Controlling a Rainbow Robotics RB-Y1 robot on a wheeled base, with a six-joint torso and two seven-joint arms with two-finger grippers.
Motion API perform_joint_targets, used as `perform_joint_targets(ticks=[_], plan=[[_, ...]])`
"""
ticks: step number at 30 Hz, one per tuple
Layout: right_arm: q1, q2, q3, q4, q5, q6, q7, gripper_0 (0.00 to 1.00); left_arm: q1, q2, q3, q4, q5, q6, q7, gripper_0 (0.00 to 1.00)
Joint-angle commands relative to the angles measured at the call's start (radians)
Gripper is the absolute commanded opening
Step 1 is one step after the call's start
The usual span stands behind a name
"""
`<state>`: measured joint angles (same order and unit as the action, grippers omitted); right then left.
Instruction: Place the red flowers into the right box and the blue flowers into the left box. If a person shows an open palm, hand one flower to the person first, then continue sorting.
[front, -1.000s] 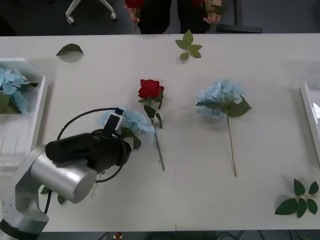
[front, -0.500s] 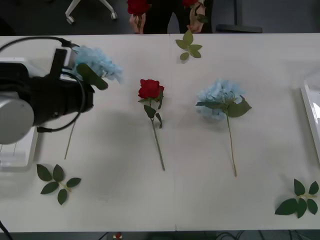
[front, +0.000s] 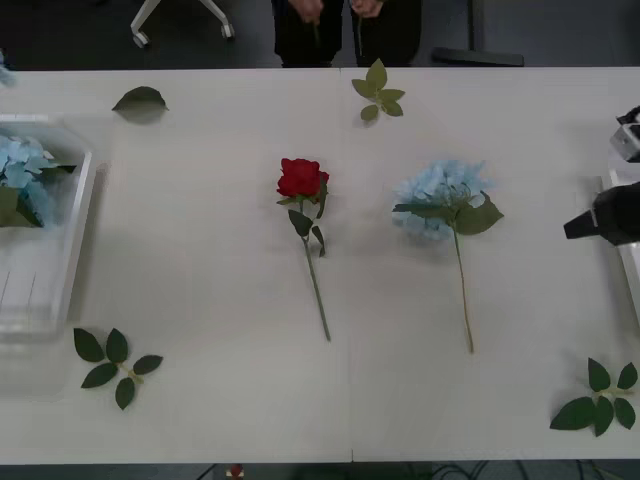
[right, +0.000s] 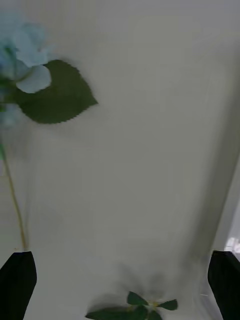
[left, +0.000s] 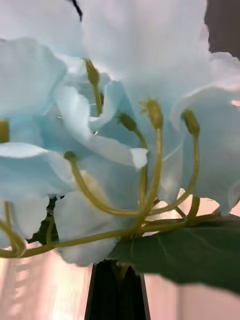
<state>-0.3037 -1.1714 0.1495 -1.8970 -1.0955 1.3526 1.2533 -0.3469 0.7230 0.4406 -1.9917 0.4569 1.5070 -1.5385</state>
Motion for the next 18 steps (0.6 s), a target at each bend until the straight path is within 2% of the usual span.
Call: perform_joint_targets(ticks=[1, 4, 9, 14, 18], plan=[[-0.092, 0.015, 0.153, -0.062, 0.068, -0.046, -0.169, 1.0, 0.042, 0.066, 0.099, 0.083, -0.003, -0.08, -0.15, 0.0], [-0.132, 0.038, 0.228, -0.066, 0.106, -0.079, -0.229, 1.0, 0.065, 0.087, 0.133, 0.157, -0.006, -0.16, -0.212, 0.0], [-0.199, 0.087, 0.335, -0.059, 0.177, -0.107, -0.298, 1.0, 0.121, 0.127, 0.136, 0.323, -0.007, -0.401, -0.293, 0.0], [-0.238, 0.15, 0.375, -0.017, 0.197, -0.118, -0.304, 1.0, 0.157, 0.13, 0.098, 0.507, -0.029, -0.642, -0.319, 0.0], [-0.262, 0.193, 0.398, 0.022, 0.229, -0.119, -0.296, 1.0, 0.158, 0.13, 0.055, 0.603, -0.046, -0.732, -0.318, 0.0]])
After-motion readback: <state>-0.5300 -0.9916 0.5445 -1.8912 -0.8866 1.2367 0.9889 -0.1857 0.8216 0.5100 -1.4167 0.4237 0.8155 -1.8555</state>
